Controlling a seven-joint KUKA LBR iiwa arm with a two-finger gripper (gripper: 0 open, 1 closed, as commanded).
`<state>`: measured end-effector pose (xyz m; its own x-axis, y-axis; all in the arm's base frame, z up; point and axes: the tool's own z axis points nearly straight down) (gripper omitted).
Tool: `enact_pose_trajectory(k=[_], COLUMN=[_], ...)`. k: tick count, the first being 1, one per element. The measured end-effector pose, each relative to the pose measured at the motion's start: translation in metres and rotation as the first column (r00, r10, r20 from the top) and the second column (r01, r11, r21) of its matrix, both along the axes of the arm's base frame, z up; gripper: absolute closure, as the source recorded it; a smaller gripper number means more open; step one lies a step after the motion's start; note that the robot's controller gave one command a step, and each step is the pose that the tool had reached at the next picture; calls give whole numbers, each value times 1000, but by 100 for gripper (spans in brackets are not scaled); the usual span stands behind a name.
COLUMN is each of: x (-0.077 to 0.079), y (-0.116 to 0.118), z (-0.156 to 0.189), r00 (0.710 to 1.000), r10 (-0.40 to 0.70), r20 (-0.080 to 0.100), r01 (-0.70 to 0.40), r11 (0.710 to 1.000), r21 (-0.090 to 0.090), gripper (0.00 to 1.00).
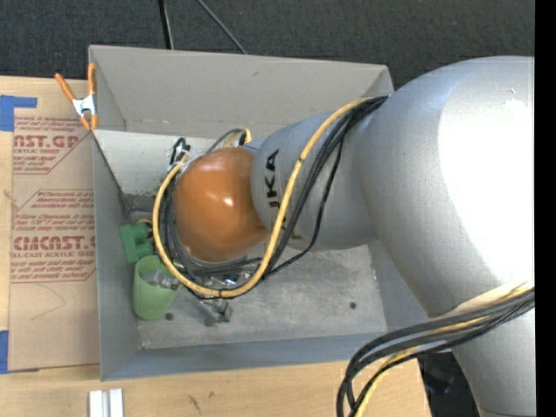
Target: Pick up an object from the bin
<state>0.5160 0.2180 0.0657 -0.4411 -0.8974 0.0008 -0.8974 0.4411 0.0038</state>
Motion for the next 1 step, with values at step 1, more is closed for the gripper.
enact_pose_trajectory(k=[1], x=[2], y=[2], z=[7], r00=[1000], r10=[0], r20=[6], r01=[0], r11=[1000], r21=[4], gripper=[100])
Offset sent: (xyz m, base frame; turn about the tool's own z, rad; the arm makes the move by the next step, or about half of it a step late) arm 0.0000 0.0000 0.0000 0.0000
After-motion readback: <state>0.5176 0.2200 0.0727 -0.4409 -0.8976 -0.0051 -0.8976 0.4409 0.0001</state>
